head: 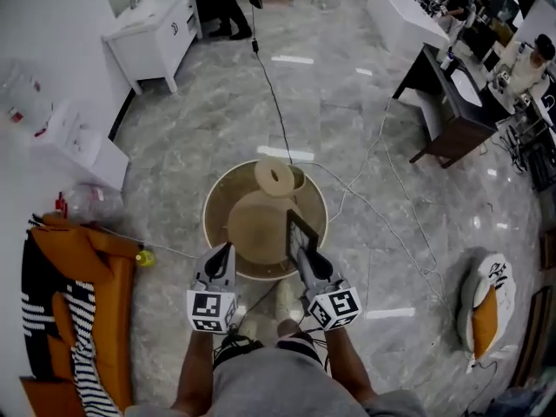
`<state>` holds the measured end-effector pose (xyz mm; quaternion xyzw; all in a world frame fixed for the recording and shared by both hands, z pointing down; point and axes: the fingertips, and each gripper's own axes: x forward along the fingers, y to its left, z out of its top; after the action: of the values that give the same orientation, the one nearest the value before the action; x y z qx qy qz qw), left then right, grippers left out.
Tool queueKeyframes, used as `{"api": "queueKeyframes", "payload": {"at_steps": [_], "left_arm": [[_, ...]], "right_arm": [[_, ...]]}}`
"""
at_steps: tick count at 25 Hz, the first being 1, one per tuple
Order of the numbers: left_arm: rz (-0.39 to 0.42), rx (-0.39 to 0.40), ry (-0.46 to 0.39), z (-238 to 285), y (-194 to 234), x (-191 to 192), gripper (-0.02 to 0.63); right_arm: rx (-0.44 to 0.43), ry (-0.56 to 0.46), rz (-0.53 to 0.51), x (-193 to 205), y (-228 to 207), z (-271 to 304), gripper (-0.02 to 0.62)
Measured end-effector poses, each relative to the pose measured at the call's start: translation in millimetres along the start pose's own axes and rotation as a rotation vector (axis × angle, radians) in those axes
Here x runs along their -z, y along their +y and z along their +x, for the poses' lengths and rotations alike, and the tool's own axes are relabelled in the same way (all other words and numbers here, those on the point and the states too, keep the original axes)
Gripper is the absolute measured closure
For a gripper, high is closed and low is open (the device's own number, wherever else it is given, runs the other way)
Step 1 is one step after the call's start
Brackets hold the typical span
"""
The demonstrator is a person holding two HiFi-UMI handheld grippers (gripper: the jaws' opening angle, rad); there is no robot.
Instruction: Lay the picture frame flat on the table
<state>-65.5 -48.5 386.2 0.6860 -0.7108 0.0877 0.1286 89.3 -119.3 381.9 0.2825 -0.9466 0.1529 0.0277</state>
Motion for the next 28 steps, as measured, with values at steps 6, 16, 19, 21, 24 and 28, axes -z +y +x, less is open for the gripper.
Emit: {"api": "queueKeyframes", "payload": {"at_steps": [6, 16, 19, 21, 24, 28], "left_arm": [[-0.083, -0.126, 0.074, 41, 43, 44, 0.588], [-0.181, -0.256, 0.161, 93, 97, 151, 0.588], [-0.201, -0.266, 0.181, 109, 103, 183, 0.588], [-0.208, -0.259, 0.197, 118, 102, 203, 0.588], [-0.213, -0.249, 0.233, 130, 101, 237, 0.588], [-0.242, -0.249, 0.267, 145, 104, 284, 0.588]], "right_arm": [[-0.109, 0.141, 0.032, 48, -25, 72, 0.553], [-0.218, 0.295, 0.034, 156, -55, 159, 0.552], [-0.234, 0.329, 0.030, 187, -65, 175, 0.552], [-0.239, 0.351, 0.039, 206, -72, 181, 0.552], [-0.242, 0.385, 0.044, 239, -82, 188, 0.552], [-0.252, 0.436, 0.046, 287, -89, 198, 0.552]]}}
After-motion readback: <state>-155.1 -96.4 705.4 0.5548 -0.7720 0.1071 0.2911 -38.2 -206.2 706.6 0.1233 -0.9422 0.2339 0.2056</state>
